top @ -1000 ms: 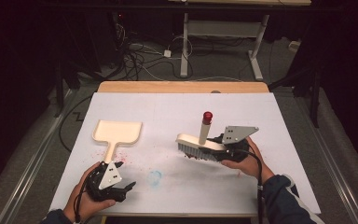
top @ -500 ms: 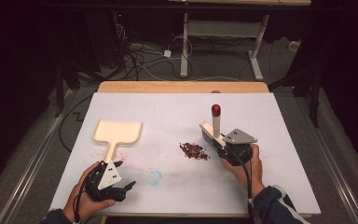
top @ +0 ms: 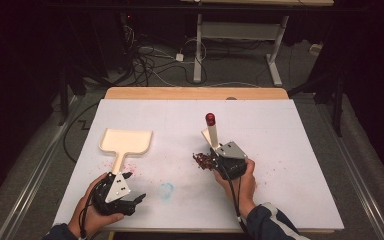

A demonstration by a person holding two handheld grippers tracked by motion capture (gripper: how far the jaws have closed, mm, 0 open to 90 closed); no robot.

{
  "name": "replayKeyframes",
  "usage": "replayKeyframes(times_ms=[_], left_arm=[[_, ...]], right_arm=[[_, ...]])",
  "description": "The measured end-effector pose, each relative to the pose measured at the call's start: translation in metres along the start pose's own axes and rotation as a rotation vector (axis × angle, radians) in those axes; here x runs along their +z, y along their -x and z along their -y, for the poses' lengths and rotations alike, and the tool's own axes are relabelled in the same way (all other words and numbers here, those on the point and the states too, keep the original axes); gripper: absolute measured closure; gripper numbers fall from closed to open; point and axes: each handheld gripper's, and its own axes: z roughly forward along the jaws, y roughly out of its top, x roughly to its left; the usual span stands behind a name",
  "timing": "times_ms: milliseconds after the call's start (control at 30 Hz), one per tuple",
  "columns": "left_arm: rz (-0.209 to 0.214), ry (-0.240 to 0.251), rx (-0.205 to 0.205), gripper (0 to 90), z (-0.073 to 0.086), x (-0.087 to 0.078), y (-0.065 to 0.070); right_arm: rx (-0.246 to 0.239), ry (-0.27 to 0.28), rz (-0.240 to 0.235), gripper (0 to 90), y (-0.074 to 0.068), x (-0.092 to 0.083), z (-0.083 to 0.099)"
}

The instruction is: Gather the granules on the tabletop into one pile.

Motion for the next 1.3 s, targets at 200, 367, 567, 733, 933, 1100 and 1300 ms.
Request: replayKeyframes(times_ms=[200, 367, 567, 733, 933, 1100, 1300], left_arm=[[-0.001, 0.005, -0.005, 21.6, 0.0, -0.001, -0.001], [-0.001, 0.004, 0.001, 21.5, -0.001, -0.001, 0.0], [-0.002, 0.005, -0.002, 21.6, 0.0, -0.001, 0.0], [-0.004, 0.005, -0.005, 21.5, 0.001, -0.001, 0.0], [-0.003, -0.001, -0.003, 21.5, 0.0, -0.001, 0.0], [-0.004, -0.001, -0.001, 21.5, 0.0, 0.0, 0.001], [0.002, -0.004, 0.006, 21.6, -0.001, 0.002, 0.001]], right_arm=[[-0.003, 0.023, 0.005, 67.8, -0.003, 0.0, -0.002], [-0.021, 0.058, 0.016, 67.8, 0.001, -0.007, -0.009], [-0.024, 0.092, -0.009, 67.7, 0.018, -0.019, -0.013], [-0.05, 0.091, -0.054, 67.7, 0.032, -0.033, -0.014], [-0.047, 0.042, -0.059, 67.7, 0.046, -0.053, -0.003], [-0.057, -0.002, -0.05, 67.8, 0.048, -0.058, 0.007], [-0.059, -0.024, -0.057, 67.8, 0.044, -0.034, 0.014]])
